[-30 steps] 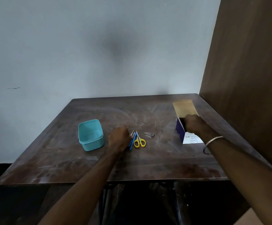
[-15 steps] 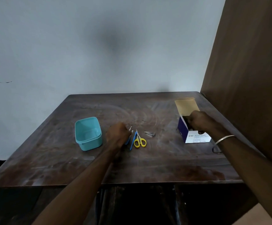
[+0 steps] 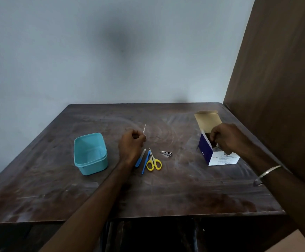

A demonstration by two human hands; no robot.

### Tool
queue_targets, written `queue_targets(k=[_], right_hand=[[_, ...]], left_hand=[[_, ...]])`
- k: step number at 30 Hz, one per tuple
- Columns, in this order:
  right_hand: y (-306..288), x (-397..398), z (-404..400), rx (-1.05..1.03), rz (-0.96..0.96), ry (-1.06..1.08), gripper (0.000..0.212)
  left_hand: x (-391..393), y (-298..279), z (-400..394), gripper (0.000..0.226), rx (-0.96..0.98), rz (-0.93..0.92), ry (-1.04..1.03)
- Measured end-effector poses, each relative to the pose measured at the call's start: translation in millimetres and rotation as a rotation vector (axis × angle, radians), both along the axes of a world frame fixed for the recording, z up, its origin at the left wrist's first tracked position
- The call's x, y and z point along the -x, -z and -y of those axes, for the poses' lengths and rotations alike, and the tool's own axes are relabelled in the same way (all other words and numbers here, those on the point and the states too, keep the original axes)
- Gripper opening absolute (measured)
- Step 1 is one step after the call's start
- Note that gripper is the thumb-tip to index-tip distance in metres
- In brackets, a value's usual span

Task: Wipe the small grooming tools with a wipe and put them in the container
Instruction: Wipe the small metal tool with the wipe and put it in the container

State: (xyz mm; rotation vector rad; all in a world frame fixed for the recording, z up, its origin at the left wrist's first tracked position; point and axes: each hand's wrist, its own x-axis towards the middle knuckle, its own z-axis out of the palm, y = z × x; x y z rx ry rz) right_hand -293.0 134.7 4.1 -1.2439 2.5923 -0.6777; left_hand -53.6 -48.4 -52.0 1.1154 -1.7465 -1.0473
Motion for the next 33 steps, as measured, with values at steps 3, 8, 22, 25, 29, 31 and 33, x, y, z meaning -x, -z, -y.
queue_targets(k=[3, 8, 22, 25, 29, 31, 33], right_hand=[[-3, 0, -1, 0.035, 0.033, -0.006, 0.039], [-2, 5, -4, 0.092, 0.028, -0.074, 0.038], [-13, -7, 8, 0.341, -0.159, 0.036, 0.018], [-22, -15, 18, 0.562, 0.043, 0.03, 0.021], [-38, -39, 40, 0.719, 0.24, -0.089, 0.016], [-37, -51, 54, 0.729, 0.324, -0.157, 0.023], [-30, -63, 71, 0.715, 0.388, -0.191, 0.026]], left_hand=[[4, 1, 5, 0.02, -0.037, -0.105, 0.042], [8, 6, 20, 0.031, 0.087, 0.028, 0.023], [-7, 5, 29, 0.023, 0.239, 0.502, -0.015], [-6, 6, 31, 0.023, 0.236, 0.424, -0.023], [2, 7, 36, 0.021, 0.097, 0.167, 0.009], [7, 6, 36, 0.026, -0.004, -0.01, 0.009], [12, 4, 37, 0.04, -0.073, -0.139, 0.017]])
